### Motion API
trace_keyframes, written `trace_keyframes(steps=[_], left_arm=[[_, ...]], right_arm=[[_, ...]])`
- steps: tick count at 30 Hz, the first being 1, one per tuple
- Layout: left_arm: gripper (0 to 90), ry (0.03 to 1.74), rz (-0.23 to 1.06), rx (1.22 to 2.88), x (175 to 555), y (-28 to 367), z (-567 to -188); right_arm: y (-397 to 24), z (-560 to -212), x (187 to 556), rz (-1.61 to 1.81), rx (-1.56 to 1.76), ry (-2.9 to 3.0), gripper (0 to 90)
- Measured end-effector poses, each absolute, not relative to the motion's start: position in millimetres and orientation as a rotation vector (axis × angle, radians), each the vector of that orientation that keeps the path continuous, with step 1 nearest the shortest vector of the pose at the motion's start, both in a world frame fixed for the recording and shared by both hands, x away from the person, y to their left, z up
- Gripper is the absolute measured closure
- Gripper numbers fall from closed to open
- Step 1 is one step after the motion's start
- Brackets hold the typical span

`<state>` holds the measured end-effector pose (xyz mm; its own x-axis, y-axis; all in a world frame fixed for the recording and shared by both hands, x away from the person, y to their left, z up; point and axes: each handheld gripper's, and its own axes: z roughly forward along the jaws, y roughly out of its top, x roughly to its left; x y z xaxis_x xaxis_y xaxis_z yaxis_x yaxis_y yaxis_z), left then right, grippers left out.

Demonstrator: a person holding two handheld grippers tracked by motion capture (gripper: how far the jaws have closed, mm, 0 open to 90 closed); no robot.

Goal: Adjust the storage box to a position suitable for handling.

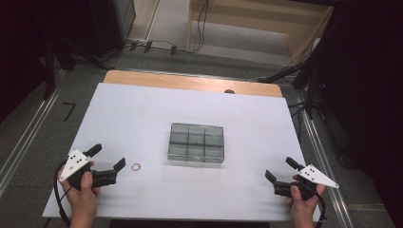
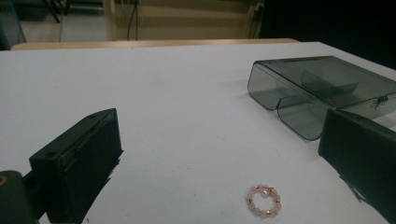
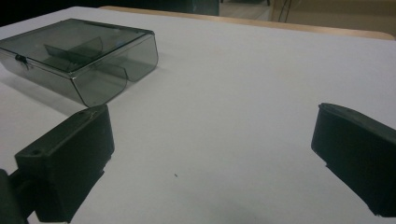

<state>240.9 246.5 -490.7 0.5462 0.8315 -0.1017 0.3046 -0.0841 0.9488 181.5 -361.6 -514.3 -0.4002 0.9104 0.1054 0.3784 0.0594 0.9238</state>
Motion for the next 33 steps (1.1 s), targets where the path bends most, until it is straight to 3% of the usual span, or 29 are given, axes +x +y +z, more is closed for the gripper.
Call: trace_keyframes(steps=[7, 15, 33], left_arm=[[0.0, 0.934, 0.579, 1.681, 237.9, 227.5, -480.9], [0.0, 0.922, 0.522, 1.671, 237.4, 208.8, -470.3], [1.4, 0.867, 0.473, 1.708, 248.2, 179.5, -459.4]], right_arm=[[-355.0, -505.8, 182.5, 1.358, 1.249, 1.835, 0.0], [-334.5, -491.0, 190.2, 1.4, 1.217, 1.894, 6.7], [-274.9, -466.6, 219.9, 1.438, 1.128, 1.988, 67.4]])
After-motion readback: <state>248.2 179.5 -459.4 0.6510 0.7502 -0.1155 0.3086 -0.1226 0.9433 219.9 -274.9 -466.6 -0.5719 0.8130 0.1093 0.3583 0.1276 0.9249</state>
